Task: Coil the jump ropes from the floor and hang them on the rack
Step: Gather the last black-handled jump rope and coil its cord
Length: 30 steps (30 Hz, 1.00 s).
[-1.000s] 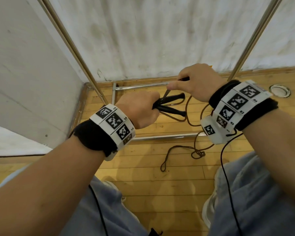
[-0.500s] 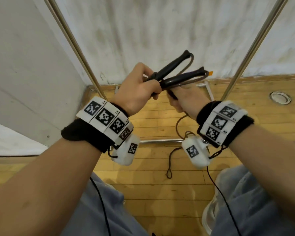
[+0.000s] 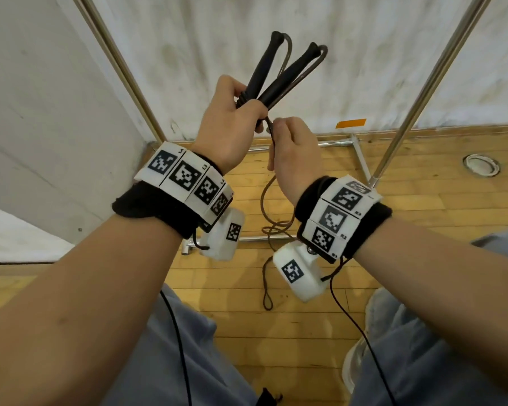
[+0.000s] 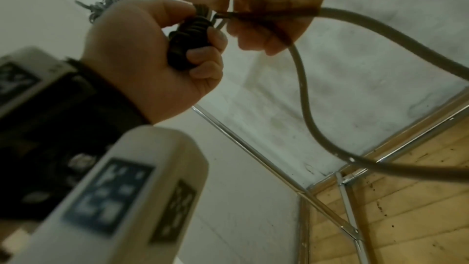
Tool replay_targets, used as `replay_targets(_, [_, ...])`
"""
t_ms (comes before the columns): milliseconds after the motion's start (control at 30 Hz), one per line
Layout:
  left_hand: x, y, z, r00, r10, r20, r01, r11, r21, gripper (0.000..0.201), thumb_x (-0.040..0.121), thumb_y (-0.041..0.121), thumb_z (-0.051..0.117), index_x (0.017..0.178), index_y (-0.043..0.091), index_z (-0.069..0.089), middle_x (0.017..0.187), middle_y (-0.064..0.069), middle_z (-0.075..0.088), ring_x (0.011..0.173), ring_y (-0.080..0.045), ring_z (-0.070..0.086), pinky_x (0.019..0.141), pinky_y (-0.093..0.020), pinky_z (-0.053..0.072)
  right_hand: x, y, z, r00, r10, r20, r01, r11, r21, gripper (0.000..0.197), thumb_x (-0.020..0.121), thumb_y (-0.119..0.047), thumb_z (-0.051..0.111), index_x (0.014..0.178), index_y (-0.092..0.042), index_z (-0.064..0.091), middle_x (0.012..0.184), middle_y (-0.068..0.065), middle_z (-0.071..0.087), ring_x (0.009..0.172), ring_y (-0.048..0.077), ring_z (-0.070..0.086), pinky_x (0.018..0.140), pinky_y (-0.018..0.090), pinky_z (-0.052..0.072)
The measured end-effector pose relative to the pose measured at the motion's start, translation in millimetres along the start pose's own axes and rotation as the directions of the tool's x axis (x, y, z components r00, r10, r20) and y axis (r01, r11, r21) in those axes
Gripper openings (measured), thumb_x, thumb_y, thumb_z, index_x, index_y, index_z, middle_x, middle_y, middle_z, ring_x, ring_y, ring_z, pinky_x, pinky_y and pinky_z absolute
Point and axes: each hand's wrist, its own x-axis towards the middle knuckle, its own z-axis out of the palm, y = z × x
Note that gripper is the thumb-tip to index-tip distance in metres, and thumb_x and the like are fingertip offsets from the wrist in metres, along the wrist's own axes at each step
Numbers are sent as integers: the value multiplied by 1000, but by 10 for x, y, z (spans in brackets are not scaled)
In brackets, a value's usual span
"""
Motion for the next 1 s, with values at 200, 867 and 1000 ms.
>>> replay_targets(200, [-36, -68, -12, 999, 39, 29, -44, 977, 208, 18, 85, 19, 55, 96, 16, 41, 84, -11, 61, 70, -19, 54, 62, -39, 45, -102, 196, -186, 972, -97, 215, 151, 956, -249, 27, 96, -18, 49, 122, -20, 52, 79, -12, 54, 71, 6, 54, 58, 8, 39])
replay_targets(867, [-49, -538, 36, 993, 24, 115, -106, 600, 793, 22, 96, 24, 50, 114, 13, 45, 102, -7, 58, 88, -28, 55, 73, -39, 43, 69, 133, -289, 836, 118, 536, 361, 617, -699, 21, 98, -27, 41, 93, -15, 58, 81, 0, 58, 76, 19, 56, 66, 32, 45])
replay_targets(1000, [23, -554, 116, 993, -34, 115, -78, 550, 832, 21, 97, 21, 48, 115, 14, 42, 96, -2, 48, 78, -21, 46, 64, -33, 33, 104, 110, -327, 848, 128, 515, 353, 588, -728, 23, 97, -21, 41, 106, -11, 60, 91, 4, 60, 81, 21, 57, 64, 28, 43])
